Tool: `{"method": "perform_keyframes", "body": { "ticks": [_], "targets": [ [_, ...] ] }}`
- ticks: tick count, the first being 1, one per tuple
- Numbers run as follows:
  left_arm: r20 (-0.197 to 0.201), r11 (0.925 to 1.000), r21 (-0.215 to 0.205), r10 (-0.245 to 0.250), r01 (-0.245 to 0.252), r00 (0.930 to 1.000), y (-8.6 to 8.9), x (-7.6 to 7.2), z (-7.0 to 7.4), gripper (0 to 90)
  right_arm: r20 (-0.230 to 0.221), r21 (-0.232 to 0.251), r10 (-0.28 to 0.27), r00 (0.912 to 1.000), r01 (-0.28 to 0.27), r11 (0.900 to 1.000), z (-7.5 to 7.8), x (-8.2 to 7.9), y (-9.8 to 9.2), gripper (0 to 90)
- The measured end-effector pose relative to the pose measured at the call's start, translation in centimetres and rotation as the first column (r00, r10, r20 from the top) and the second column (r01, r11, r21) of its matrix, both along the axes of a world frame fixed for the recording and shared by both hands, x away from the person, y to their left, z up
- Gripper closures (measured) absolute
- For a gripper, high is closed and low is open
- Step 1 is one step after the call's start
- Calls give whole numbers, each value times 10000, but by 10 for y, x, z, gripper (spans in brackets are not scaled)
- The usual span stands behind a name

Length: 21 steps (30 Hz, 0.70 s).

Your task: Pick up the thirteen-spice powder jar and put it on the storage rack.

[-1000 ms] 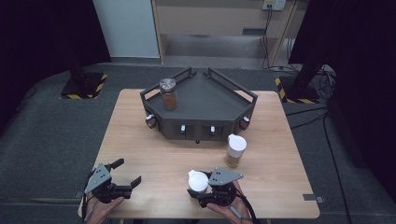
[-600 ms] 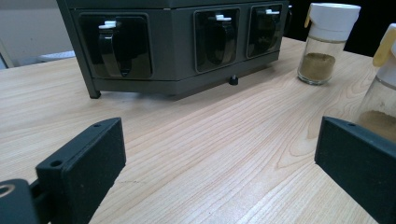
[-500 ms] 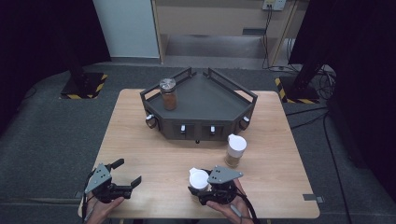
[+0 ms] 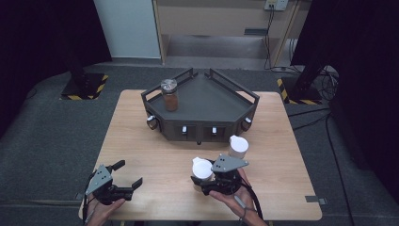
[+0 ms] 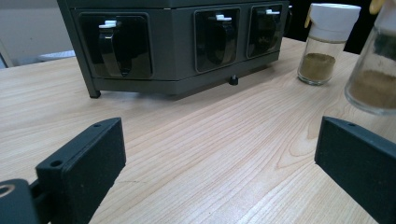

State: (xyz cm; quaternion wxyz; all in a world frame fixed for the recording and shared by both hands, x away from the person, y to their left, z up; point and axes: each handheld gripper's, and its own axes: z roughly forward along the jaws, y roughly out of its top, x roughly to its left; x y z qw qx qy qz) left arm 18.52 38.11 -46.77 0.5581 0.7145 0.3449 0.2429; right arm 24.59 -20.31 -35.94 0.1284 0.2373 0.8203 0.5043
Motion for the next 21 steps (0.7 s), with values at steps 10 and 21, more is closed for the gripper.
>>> {"method": "perform_keyframes", "body": {
  "ticks": [10,21],
  "targets": [
    [-24,10000,6,-14,14,10000,0,0,0,7,-261,-20,-150,9995,150,9999,26,18,1,306],
    [-49,10000,29,-39,39,10000,0,1,0,7,-436,84,-492,9978,496,9987,57,39,0,306]
  ]
}}
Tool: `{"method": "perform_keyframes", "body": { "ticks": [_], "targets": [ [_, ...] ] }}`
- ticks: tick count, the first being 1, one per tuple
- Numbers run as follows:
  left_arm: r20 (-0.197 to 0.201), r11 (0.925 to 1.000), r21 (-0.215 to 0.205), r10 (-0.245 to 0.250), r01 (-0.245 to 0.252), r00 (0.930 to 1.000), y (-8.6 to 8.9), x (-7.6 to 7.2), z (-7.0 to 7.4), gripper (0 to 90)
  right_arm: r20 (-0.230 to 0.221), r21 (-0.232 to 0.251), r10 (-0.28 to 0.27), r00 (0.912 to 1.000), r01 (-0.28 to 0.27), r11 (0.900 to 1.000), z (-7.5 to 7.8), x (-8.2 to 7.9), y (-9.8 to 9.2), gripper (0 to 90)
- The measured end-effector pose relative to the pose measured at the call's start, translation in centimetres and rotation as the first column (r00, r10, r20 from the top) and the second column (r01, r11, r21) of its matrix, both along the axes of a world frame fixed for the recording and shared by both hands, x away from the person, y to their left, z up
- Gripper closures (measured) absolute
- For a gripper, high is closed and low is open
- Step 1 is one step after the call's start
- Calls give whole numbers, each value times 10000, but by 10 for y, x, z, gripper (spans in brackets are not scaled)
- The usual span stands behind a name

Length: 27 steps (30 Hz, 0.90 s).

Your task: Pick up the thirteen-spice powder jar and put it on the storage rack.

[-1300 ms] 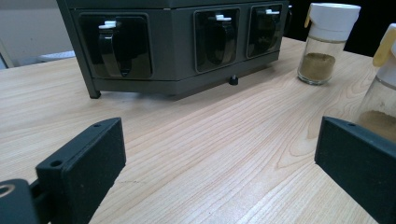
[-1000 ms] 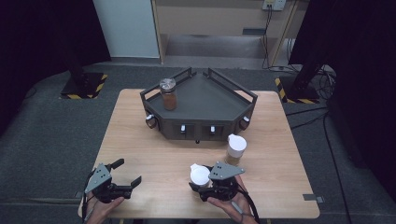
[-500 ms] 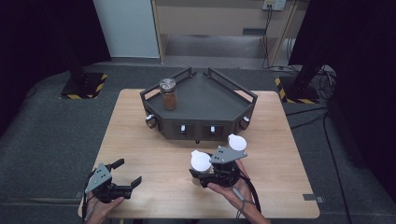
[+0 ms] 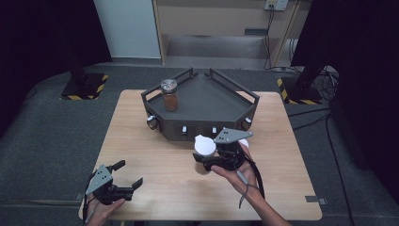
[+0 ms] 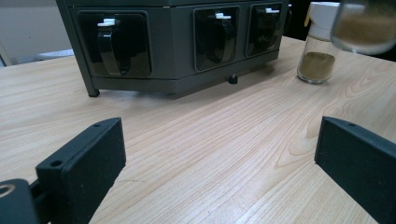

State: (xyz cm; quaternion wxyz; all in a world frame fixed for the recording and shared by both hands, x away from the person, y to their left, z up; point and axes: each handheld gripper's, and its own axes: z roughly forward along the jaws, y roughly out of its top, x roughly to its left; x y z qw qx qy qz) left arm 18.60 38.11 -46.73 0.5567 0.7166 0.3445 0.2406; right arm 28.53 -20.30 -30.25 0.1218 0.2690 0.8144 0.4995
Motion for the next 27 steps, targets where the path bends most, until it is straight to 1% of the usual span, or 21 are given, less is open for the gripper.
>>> {"method": "perform_keyframes", "body": {
  "ticks": [6,10,18,22,25,27],
  "targets": [
    [-10,10000,12,-8,9,10000,0,0,0,7,184,55,-214,9996,213,9998,20,10,3,306],
    [-15,10000,19,-13,13,10000,0,0,0,7,388,51,-431,9983,430,9991,33,15,9,306],
    [-14,10000,10,-15,15,10000,0,0,0,7,502,9,-794,9956,795,9968,56,34,21,306],
    [-16,10000,21,-25,25,10000,0,0,0,7,591,18,-1048,9927,1049,9945,66,44,27,306],
    [-15,10000,24,-25,25,10000,0,0,0,7,561,18,-1166,9916,1167,9932,72,52,30,306],
    [-14,10000,34,-13,13,10000,0,0,0,7,606,-44,-1284,9899,1289,9916,77,57,33,306]
  ]
}}
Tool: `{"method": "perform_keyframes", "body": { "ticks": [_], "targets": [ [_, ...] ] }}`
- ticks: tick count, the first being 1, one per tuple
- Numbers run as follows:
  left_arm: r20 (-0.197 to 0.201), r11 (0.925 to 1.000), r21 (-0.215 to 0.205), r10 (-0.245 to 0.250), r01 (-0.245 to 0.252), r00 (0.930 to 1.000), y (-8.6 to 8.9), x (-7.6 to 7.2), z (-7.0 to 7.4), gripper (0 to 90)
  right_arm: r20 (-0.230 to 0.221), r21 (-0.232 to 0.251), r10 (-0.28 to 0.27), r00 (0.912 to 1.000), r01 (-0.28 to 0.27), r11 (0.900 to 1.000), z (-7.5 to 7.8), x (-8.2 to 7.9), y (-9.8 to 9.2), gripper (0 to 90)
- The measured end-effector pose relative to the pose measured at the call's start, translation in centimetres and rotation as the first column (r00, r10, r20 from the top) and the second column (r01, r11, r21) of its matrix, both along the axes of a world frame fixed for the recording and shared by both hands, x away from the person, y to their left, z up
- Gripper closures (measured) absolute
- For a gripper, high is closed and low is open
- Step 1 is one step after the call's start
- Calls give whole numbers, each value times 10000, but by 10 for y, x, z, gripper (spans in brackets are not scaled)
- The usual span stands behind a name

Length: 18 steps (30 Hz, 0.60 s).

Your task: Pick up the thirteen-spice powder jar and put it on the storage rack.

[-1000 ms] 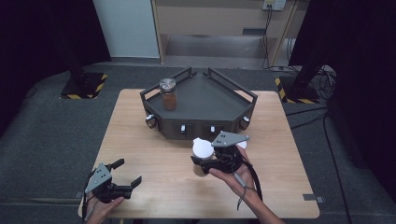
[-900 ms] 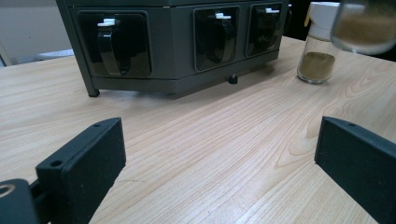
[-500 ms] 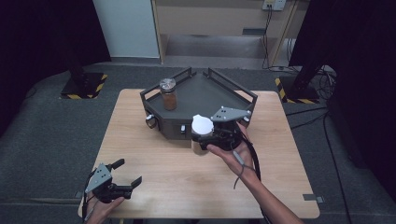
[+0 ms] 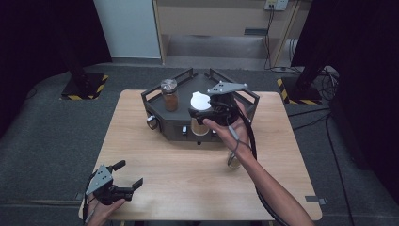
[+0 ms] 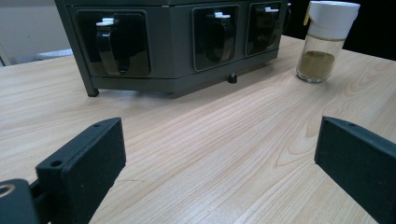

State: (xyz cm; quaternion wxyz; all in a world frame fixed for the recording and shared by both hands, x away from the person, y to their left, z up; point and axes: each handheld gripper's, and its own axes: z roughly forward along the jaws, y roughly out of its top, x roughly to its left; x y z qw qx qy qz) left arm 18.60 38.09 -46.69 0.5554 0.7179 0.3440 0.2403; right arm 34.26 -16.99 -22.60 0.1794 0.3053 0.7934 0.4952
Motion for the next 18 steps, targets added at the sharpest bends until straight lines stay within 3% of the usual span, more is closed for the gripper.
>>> {"method": "perform_keyframes", "body": {
  "ticks": [8,18],
  "targets": [
    [-15,10000,10,-3,3,10000,0,0,0,7,16,-6,-502,9987,502,9987,8,22,9,306],
    [-23,10000,9,3,-3,10000,0,0,0,10,-145,-143,-1040,9945,1038,9945,7,56,24,306]
  ]
}}
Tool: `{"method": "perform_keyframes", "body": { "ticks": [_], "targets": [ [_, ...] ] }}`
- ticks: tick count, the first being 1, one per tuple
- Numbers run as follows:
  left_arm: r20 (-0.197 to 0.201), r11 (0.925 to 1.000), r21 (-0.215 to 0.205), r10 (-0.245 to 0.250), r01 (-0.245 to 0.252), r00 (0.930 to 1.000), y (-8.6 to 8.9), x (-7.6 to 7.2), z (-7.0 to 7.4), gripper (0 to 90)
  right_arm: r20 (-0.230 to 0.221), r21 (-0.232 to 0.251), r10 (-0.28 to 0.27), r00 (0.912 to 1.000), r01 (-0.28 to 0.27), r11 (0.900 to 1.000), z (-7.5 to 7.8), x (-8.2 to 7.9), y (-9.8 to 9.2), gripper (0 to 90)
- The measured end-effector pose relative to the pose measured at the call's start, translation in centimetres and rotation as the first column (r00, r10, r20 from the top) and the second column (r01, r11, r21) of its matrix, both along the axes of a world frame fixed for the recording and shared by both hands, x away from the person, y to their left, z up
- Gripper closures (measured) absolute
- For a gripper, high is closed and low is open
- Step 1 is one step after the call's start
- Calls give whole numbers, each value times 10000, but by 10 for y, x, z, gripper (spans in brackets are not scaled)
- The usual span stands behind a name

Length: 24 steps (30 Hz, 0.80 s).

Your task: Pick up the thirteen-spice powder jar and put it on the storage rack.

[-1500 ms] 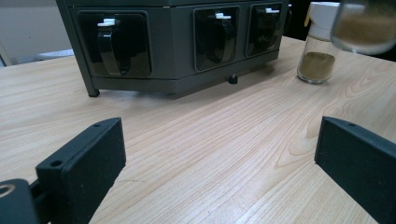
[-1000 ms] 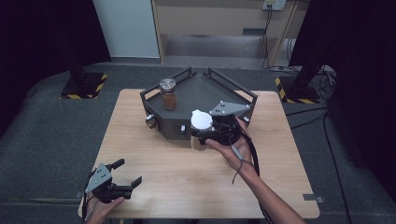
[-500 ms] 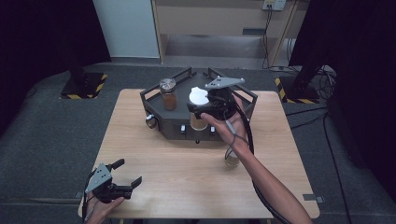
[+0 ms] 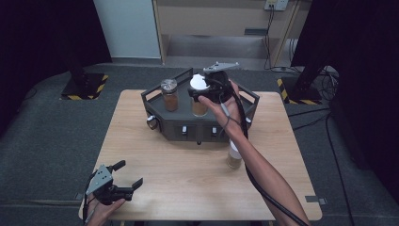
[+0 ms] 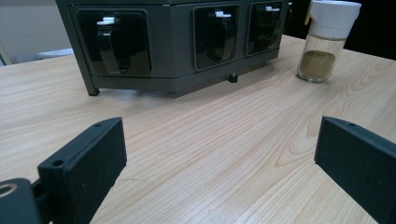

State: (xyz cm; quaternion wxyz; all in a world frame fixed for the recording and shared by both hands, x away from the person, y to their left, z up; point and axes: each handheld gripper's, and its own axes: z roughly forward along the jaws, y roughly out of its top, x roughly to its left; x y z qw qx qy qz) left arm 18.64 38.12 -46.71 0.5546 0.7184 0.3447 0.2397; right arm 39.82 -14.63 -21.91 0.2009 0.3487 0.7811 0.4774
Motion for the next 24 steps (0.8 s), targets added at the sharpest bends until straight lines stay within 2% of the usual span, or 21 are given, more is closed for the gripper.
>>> {"method": "perform_keyframes", "body": {
  "ticks": [5,10,14,24],
  "targets": [
    [-22,10000,-49,-3,3,10000,0,0,-1,10,54,-101,-187,9998,188,9998,-5,14,7,306],
    [-26,10000,-83,-18,17,10000,0,1,-1,11,-140,32,-378,9992,378,9993,-10,30,11,306],
    [-21,9999,-96,-36,36,10000,1,1,-1,11,-80,-130,-565,9984,564,9983,-15,39,16,306],
    [-42,9999,-145,-57,56,10000,1,1,-2,11,-328,-188,-698,9970,692,9974,-29,57,22,306]
  ]
}}
